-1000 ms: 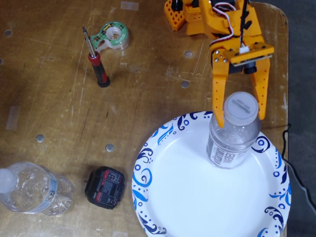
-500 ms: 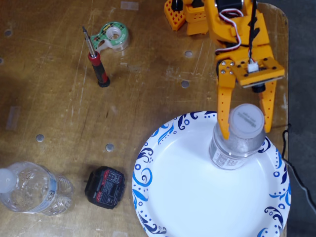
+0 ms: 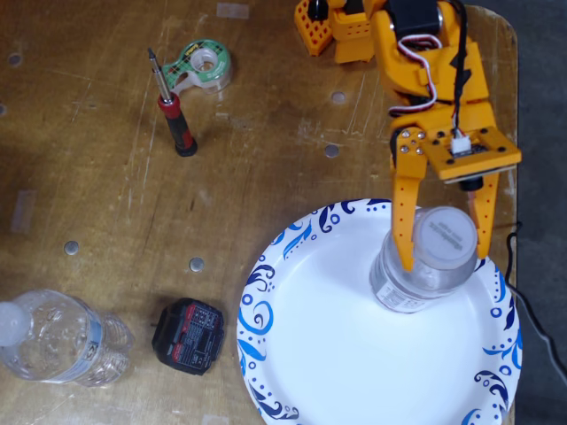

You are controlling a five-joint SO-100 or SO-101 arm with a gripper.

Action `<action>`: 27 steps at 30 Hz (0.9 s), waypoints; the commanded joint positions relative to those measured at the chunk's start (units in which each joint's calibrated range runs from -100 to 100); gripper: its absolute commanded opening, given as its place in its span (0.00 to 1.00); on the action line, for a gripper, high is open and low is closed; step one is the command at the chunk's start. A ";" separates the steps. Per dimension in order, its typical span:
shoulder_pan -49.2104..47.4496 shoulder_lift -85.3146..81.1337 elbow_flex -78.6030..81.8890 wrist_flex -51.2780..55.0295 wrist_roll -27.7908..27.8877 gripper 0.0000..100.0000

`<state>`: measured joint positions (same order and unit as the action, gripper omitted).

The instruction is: Move the bottles to the plate

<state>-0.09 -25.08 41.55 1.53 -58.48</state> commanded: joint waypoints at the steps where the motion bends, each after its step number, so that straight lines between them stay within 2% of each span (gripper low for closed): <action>1: 0.47 -1.73 -2.54 0.12 0.11 0.18; 6: 0.58 -1.73 -2.27 0.12 0.05 0.18; 13: 1.33 -1.81 -0.92 -0.75 0.05 0.24; 27: 1.76 -9.15 7.10 -0.75 -1.67 0.25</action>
<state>1.37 -31.38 48.11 1.36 -59.83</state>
